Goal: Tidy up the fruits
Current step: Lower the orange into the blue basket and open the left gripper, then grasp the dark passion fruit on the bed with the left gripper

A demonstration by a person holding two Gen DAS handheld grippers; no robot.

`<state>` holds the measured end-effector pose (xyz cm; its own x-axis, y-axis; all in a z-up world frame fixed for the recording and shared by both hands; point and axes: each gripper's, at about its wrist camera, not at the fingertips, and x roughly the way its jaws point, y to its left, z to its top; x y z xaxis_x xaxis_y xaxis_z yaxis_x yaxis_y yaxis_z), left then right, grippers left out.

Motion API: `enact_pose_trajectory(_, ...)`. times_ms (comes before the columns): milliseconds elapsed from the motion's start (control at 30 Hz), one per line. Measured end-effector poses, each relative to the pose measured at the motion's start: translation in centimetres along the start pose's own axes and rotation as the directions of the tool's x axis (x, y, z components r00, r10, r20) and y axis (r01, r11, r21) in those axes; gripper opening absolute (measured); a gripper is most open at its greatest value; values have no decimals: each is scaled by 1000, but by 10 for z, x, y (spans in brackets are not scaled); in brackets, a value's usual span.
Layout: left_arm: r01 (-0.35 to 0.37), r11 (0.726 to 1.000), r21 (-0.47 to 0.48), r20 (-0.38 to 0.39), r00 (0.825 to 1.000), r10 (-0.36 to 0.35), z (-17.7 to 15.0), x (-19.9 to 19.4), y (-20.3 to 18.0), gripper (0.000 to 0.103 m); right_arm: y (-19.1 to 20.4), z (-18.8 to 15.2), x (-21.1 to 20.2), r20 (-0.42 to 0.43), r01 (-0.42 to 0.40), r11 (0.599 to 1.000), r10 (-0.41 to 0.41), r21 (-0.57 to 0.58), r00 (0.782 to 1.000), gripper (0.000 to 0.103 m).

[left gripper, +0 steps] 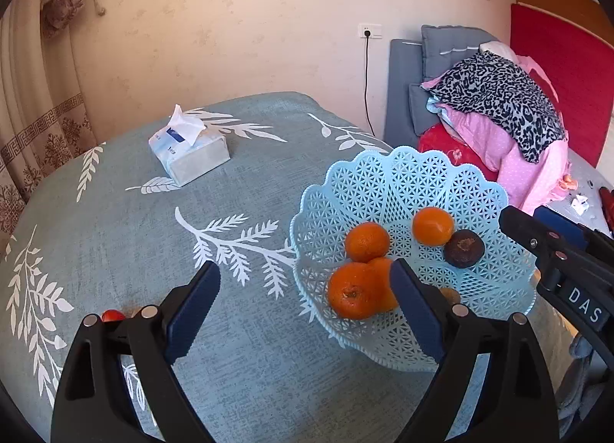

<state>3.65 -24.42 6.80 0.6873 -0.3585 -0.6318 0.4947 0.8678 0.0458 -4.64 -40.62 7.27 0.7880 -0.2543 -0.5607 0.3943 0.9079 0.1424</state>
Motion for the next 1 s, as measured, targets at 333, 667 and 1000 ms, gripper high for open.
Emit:
enact_pose_trajectory(333,-38,999,-30,-6,999,38,-10,-10,21,91,9,-3,-1,-2,-14,1000,14,-16,1000,53)
enact_pose_trajectory(667,-106,991,-86,-29,994,104,-24,-18,55,91,28,-11,-3,-9,-47,997,47,-54,999,60)
enact_pose_trajectory(1000,-185,972,-147,-41,983,181,-41,-32,95,91,50,-20,-3,-34,-92,991,89,-96,995,60)
